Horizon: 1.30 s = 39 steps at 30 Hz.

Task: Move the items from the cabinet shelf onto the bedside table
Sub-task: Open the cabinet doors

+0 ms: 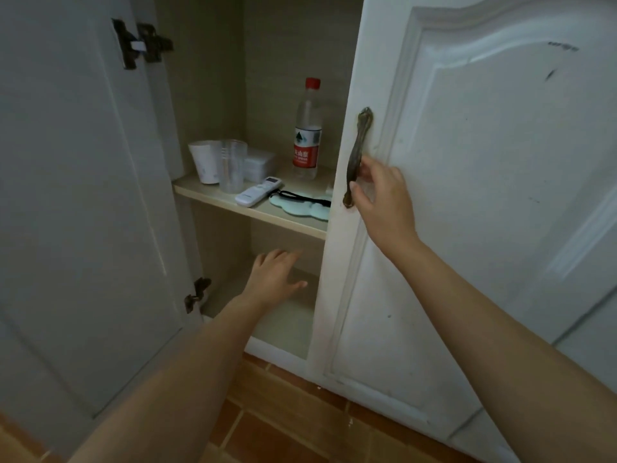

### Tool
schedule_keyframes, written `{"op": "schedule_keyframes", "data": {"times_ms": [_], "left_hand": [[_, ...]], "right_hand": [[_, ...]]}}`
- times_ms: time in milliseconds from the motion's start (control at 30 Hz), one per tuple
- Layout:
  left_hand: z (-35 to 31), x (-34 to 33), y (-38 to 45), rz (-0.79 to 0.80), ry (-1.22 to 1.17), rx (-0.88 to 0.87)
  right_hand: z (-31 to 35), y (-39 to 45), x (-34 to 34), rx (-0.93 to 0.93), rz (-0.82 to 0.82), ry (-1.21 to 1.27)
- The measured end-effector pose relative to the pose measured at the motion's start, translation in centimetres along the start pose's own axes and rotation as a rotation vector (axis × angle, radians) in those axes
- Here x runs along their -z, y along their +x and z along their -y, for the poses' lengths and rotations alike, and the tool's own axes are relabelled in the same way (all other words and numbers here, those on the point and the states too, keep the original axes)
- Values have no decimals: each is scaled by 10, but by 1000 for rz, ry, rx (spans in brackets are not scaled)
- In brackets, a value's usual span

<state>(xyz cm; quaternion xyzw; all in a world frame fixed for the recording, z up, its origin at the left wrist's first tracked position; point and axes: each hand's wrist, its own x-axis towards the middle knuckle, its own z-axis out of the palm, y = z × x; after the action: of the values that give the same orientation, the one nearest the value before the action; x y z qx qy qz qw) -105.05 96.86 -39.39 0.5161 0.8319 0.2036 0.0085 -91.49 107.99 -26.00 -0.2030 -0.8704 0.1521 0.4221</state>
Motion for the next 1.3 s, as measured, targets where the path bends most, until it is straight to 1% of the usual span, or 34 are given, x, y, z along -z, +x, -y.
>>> {"op": "schedule_keyframes", "data": {"times_ms": [233,333,433,633,733,1000,1167,1300], "left_hand": [[1,-24,38,53,-126,-115],[-3,-30,49,25,-209,-174],[-3,-31,56,7,-302,-188],[5,-32,62,3,-367,-255],[6,-33,63,-4,-394,-261],[11,-26,50,7,-399,-295],[9,-20,20,9,-395,-286],[7,-18,-6,-13,-374,-257]], "right_hand": [[4,3,-7,-89,-70,5],[8,4,-8,-137,-106,0],[11,4,-9,-169,-101,-25],[15,4,-8,-233,-95,-68],[19,3,-8,-249,-100,-89],[39,-4,-2,-291,-81,-156],[55,-26,8,-307,-72,-125],[64,-45,15,-282,-79,-94]]}}
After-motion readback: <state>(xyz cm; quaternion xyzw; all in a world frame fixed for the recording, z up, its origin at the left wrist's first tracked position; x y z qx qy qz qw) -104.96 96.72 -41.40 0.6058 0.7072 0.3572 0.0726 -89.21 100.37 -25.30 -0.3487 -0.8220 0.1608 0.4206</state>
